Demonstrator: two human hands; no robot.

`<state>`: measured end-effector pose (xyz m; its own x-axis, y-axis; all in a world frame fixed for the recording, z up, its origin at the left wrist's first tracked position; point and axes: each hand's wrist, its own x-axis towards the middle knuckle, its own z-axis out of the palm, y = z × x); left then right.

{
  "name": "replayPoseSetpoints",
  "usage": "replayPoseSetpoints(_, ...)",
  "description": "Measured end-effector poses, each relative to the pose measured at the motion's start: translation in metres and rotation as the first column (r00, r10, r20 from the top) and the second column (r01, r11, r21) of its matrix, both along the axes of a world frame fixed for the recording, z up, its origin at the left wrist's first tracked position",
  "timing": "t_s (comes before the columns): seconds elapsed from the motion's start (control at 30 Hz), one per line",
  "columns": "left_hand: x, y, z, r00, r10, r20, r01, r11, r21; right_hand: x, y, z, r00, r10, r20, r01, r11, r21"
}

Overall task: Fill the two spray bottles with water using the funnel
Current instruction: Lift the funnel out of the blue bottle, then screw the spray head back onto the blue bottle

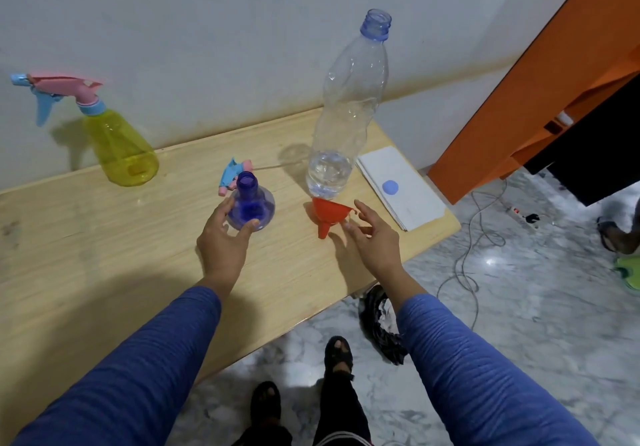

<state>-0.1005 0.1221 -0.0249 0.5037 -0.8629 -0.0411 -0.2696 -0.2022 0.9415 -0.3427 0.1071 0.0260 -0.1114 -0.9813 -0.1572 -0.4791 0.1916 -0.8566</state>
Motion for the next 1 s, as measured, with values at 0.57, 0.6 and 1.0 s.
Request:
replayPoseSetpoints(0.57,-0.005,-0.003,0.001,0.999,0.043,0.005,-0.043,0.999,-0.006,0.120,-0.124,0.051,0.714,0.608,-0.348,-0.686,0.707,-0.172)
replayPoseSetpoints(0.6,-0.005,-0.004,0.002,0.998,0.048,0.034,-0.050,0.998,0.035,0.129,-0.133,0.049,0.686,0.638,-0.350,-0.710,0.692,-0.132)
replayPoseSetpoints(1.0,-0.016,-0.003,0.007,0.969,0.172,-0.177,-0.167,0.985,0.044,0.175,-0.183,-0.008,0.436,0.800,-0.413,-0.810,0.549,0.208)
